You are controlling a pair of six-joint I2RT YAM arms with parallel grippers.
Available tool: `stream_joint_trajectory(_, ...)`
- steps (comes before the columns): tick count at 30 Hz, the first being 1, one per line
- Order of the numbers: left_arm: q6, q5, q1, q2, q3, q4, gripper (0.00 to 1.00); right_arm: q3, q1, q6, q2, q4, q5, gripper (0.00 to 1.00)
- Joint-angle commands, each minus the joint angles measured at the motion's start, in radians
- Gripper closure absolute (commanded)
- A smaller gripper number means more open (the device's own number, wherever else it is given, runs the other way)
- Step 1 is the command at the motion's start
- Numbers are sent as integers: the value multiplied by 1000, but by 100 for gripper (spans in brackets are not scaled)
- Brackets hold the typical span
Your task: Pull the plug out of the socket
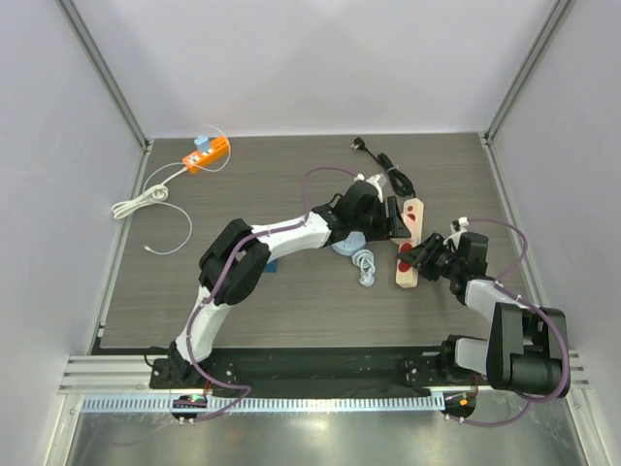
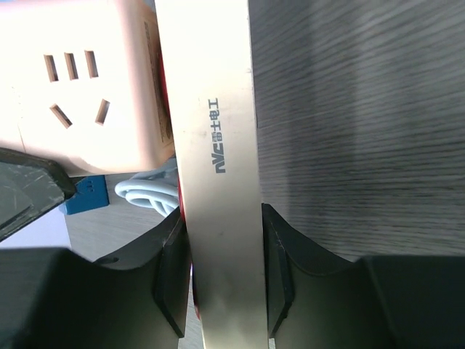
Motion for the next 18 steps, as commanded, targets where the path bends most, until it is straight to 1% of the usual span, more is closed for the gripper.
stream_joint_trajectory(1, 45, 20, 32, -214, 20, 4, 100, 1, -84, 61, 5, -18, 275, 99)
stream_joint_trajectory(3, 81, -8, 32, -223, 36, -63, 100, 1, -83, 61, 9, -18, 270, 99)
stream_joint_trajectory(4, 118, -18, 32, -222, 69, -97, 100, 2, -83, 61, 11, -20, 273, 99)
stream_joint_trajectory(5, 132, -11, 30, -220, 83, -155, 100, 2, -85, 63, 15, -21, 276, 99)
stream_joint_trajectory(7, 126, 26, 32, -211, 115, -194, 100, 5, -85, 64, 22, -21, 276, 99)
stream_joint_trajectory(10, 89, 40, 26, -222, 109, -190, 100, 8, -90, 69, 34, -26, 282, 99)
stream_joint_trajectory(15, 103, -44, 24, -288, 34, -139, 100, 11, -99, 63, 54, -12, 247, 99)
stream_joint_trajectory(17, 117, -42, 24, -279, 51, -151, 100, 10, -99, 56, 54, -6, 232, 99)
stream_joint_trajectory(18, 124, -29, 24, -266, 94, -163, 100, 10, -99, 52, 52, -4, 226, 99)
